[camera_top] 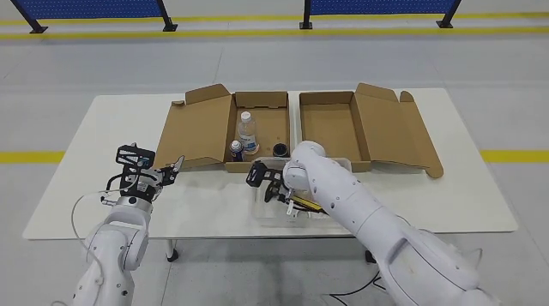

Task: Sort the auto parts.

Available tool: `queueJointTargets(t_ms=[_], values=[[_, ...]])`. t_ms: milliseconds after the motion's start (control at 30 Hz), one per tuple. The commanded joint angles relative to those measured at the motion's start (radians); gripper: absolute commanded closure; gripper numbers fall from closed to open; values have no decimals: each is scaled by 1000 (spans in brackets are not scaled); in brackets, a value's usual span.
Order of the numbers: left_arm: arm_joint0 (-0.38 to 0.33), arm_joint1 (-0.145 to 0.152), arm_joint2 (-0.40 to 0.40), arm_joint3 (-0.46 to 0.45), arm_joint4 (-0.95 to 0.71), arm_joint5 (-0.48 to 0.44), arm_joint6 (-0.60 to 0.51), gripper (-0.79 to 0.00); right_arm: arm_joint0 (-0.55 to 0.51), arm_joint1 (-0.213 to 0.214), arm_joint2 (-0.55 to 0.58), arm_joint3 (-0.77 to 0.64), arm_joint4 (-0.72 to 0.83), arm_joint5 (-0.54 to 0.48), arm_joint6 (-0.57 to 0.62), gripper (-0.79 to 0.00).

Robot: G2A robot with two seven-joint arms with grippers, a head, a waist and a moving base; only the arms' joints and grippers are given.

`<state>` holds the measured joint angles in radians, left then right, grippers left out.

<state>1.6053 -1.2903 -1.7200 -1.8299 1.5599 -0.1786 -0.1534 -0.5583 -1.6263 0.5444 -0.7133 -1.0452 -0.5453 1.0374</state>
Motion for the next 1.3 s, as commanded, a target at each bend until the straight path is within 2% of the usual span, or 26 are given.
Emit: queueJointTargets(t_ms=[0,700,1033,1267], values=[[0,0,0,0,0,0,0,-785,1,2,5,-8,0,0,2,0],[0,0,0,0,0,0,0,-785,-48,51,85,-146,12,12,33,0],[0,0,0,0,0,0,0,-785,-78,71,109,-217,7,25,79,0],[0,0,0,0,0,0,0,-785,-95,85,112,-251,0,3,162,0]])
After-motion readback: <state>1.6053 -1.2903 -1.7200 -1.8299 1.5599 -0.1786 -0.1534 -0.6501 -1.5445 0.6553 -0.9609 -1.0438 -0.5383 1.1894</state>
